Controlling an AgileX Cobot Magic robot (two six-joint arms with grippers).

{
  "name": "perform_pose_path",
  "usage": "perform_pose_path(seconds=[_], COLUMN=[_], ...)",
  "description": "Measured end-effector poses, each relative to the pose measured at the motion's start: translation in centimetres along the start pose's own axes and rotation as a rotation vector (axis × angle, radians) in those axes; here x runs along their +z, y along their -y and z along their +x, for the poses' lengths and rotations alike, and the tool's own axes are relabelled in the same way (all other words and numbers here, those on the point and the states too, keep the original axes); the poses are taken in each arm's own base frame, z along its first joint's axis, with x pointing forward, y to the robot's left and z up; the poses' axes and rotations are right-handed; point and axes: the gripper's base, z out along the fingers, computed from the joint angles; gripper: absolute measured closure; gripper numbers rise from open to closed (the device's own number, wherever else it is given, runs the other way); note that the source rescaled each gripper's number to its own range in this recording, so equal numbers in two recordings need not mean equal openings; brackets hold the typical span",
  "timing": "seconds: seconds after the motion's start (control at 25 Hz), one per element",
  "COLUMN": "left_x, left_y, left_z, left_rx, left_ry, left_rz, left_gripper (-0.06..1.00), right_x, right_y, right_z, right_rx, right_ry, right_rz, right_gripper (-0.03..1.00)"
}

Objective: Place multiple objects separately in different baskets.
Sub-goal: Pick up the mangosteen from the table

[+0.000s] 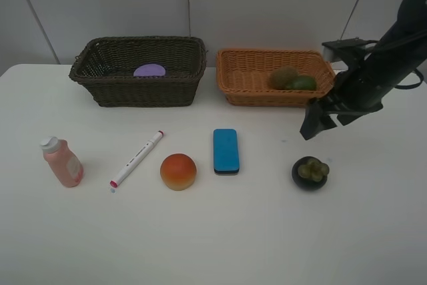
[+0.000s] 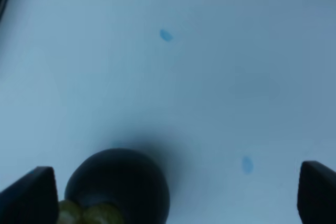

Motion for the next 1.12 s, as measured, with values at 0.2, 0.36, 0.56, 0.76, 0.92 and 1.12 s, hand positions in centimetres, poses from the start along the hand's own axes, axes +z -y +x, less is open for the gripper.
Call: perform_pose_path(seconds=[0.2, 0.36, 0.56, 0.76, 0.92, 1.12], left_x=[0.0, 0.0, 0.0, 0.0, 0.0, 0.0], left_y=[0.0, 0.0, 0.0, 0.0, 0.0, 0.0], left_z=[0.0, 0.0, 0.0, 0.0, 0.0, 0.0], left_rx=[0.000, 0.000, 0.000, 0.000, 0.000, 0.000], left_ry=[0.000, 0.000, 0.000, 0.000, 0.000, 0.000], left_rz=[0.000, 0.000, 0.000, 0.000, 0.000, 0.000], left_gripper=[-0.06, -0.06, -0.06, -0.06, -0.06, -0.06], right_x=[0.1, 1.1, 2.2, 3.0, 3.5, 4.1], right_y=[-0.2, -0.5, -1.0, -2.2, -2.3, -2.4], right_z=[0.3, 1.5, 2.4, 2.6, 3.0, 3.8], right_rx=[0.067, 0.121, 0.160, 0.165, 0.180, 0.187], right_ry=[-0.025, -0.061, -0.049, -0.028, -0.022, -0.017], right_rz=[-0.012, -0.028, -0.031, -0.009, 0.003, 0.012], right_gripper=[-0.03, -0.03, -0.03, -0.03, -0.03, -0.03])
